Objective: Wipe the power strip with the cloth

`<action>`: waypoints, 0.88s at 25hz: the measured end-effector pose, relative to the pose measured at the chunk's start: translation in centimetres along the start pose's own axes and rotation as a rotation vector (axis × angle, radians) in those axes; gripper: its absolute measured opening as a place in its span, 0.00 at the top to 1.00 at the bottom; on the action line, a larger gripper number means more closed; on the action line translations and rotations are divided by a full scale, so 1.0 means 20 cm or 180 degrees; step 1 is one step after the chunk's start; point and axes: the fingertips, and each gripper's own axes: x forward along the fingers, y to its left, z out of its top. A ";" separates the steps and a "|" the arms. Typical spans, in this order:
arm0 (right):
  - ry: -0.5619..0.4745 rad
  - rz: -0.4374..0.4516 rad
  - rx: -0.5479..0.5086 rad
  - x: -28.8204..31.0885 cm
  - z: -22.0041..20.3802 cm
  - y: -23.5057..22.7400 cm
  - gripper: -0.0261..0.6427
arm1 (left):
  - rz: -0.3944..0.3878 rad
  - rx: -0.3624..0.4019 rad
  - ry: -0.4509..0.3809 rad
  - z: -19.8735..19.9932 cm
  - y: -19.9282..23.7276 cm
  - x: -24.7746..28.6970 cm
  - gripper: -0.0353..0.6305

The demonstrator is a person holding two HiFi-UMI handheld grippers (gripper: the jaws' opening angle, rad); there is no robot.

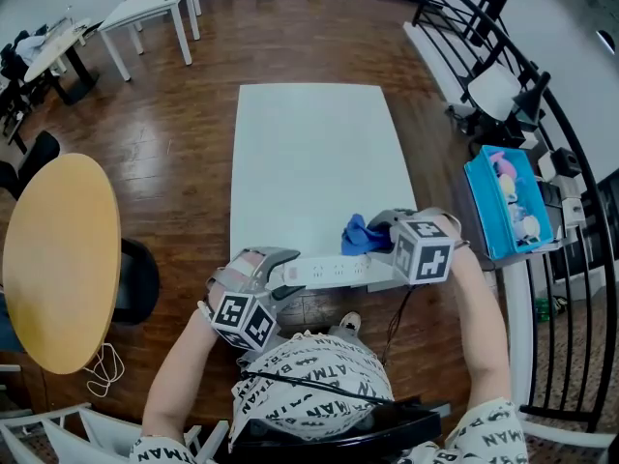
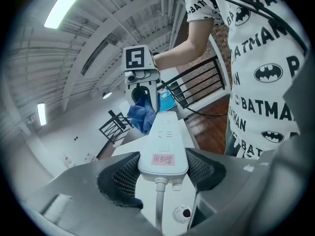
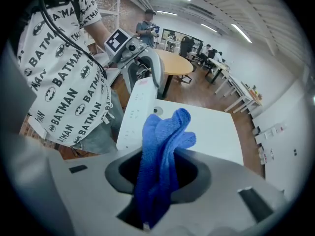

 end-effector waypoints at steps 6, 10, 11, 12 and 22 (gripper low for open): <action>-0.0163 -0.0336 0.0380 -0.05 -0.12 -0.06 0.76 | 0.0120 -0.0315 -0.0080 -0.02 0.06 -0.03 0.52; -0.0275 -0.0601 0.0551 -0.07 -0.16 -0.10 0.76 | 0.0241 -0.0545 -0.0089 -0.05 0.10 -0.02 0.52; -0.0291 -0.0659 0.0577 -0.07 -0.16 -0.10 0.76 | 0.0278 -0.0585 -0.0081 -0.06 0.11 -0.02 0.52; -0.0293 -0.0712 0.0608 -0.07 -0.16 -0.11 0.76 | 0.0320 -0.0628 -0.0072 -0.06 0.13 -0.02 0.52; -0.0305 -0.1077 0.0858 -0.06 -0.14 -0.15 0.76 | 0.0656 -0.1007 0.0003 -0.12 0.24 -0.02 0.52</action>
